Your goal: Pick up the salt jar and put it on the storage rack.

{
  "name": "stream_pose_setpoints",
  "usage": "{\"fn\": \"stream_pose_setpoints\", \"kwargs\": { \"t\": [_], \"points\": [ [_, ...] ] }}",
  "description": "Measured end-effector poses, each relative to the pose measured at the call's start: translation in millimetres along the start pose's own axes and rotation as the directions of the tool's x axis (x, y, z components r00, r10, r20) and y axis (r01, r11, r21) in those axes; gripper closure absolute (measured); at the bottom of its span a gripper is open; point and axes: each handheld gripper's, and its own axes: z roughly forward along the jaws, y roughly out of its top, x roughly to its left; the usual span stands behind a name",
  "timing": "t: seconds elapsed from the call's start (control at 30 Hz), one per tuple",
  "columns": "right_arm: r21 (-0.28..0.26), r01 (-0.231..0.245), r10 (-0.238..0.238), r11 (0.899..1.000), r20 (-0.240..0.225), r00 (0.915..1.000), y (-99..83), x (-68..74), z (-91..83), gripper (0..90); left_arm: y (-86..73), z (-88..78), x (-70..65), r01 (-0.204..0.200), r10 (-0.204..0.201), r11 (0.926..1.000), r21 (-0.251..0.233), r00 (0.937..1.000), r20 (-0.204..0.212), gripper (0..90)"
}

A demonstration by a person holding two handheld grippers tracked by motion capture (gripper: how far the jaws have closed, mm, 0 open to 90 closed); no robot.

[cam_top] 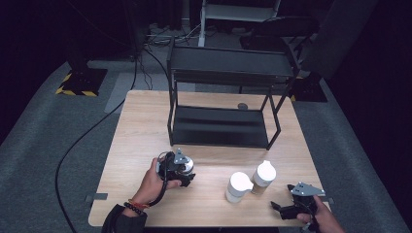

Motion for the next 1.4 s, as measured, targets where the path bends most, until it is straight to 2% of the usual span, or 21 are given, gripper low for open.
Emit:
{"fn": "stream_pose_setpoints", "kwargs": {
  "t": [0.27, 0.5, 0.77, 1.1, 1.4],
  "points": [
    [0.0, 0.0, 0.0, 1.0, 0.0, 1.0, -0.2, 0.0, -0.1, 0.0, 3.2, -0.2, -2.7, 0.011, -0.011, 0.9999, 0.009, 0.9999, -0.007, 30.4],
    [0.0, 0.0, 0.0, 1.0, 0.0, 1.0, -0.2, -0.1, -0.1, 0.0, 9.3, -4.7, -3.7, 0.014, -0.014, 0.9998, -0.011, 0.9999, -0.005, 30.5],
    [-0.002, 0.002, -0.002, 1.0, -0.001, 1.0, -0.9, -0.3, -0.4, 0.0, 31.4, -4.2, -3.8, 0.003, -0.003, 1.0, 0.006, 0.9998, -0.021, 30.5],
    [-0.003, 0.002, -0.002, 1.0, -0.001, 1.0, -1.0, -0.4, -0.4, 0.0, 53.6, -5.0, 0.1, 0.009, -0.009, 1.0, 0.0, 0.9992, -0.04, 30.5],
    [-0.003, 0.002, -0.002, 1.0, -0.001, 1.0, -1.0, -0.5, -0.4, 0.0, 73.5, 2.6, 7.1, 0.017, -0.017, 0.9998, 0.01, 0.9988, -0.046, 30.5]
  ]
}}
